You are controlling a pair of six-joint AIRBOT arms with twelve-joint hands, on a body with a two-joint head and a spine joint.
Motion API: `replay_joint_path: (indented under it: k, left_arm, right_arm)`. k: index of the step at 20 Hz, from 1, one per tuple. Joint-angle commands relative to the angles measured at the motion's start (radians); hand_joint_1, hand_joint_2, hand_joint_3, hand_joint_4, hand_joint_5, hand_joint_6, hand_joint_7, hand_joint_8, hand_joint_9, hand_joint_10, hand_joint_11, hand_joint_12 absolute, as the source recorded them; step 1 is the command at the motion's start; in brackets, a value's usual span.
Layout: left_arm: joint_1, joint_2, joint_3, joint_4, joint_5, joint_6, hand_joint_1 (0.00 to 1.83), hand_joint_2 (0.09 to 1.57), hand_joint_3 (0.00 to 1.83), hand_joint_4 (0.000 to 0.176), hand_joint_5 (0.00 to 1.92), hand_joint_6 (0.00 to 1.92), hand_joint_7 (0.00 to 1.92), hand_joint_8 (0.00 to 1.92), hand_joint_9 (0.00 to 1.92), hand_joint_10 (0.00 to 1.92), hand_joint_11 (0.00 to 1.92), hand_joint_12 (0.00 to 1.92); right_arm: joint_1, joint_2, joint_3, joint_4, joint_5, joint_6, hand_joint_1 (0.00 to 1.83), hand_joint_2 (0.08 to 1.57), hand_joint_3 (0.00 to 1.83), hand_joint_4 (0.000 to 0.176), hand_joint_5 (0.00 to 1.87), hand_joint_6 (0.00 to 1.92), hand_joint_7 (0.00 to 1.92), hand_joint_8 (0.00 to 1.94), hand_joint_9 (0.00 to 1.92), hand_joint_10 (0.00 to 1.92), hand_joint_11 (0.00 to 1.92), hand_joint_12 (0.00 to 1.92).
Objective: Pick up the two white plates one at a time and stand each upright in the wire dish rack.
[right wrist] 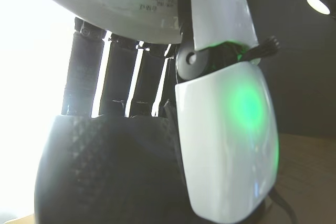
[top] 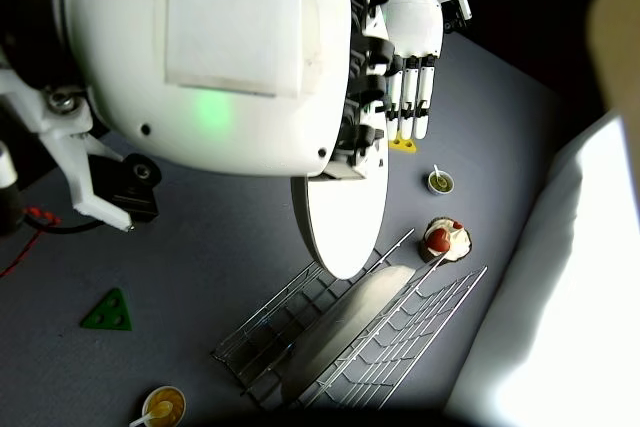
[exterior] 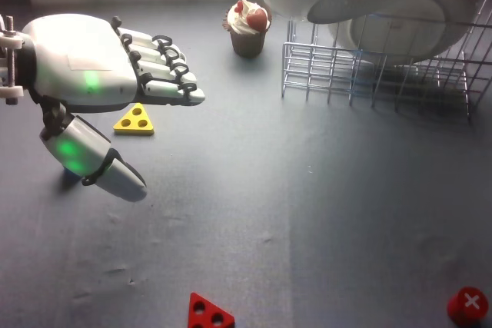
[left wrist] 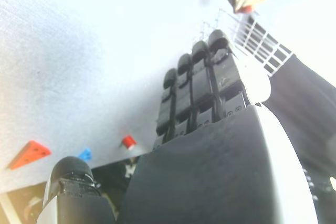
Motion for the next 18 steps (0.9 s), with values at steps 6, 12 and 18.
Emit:
replay_joint_path:
  k: [6,12,18]
  left_arm:
    - [-0.011,0.003,0.019,-0.053,0.042,0.001,0.00,0.90,0.00,0.000,0.10,0.01,0.15,0.01,0.15,0.01,0.16,0.01]
    - [0.023,-0.007,0.027,-0.023,-0.026,0.001,0.00,0.92,0.00,0.000,0.08,0.00,0.12,0.00,0.12,0.00,0.14,0.01]
    - [0.073,-0.025,0.016,-0.139,0.030,0.001,0.00,0.91,0.00,0.000,0.13,0.02,0.16,0.02,0.16,0.01,0.17,0.02]
  right_arm:
    - [0.017,0.031,0.000,0.023,0.063,0.030,1.50,1.05,0.00,0.000,0.92,0.97,1.11,0.53,1.17,0.66,1.01,1.33]
    - [-0.032,0.075,-0.010,0.023,0.064,0.061,1.50,1.03,0.00,0.000,0.96,0.83,1.15,0.48,1.20,0.64,1.05,1.30]
    - [-0.056,0.108,0.000,-0.084,0.070,0.217,1.50,1.04,0.00,0.000,0.95,0.86,1.14,0.51,1.21,0.61,1.00,1.35]
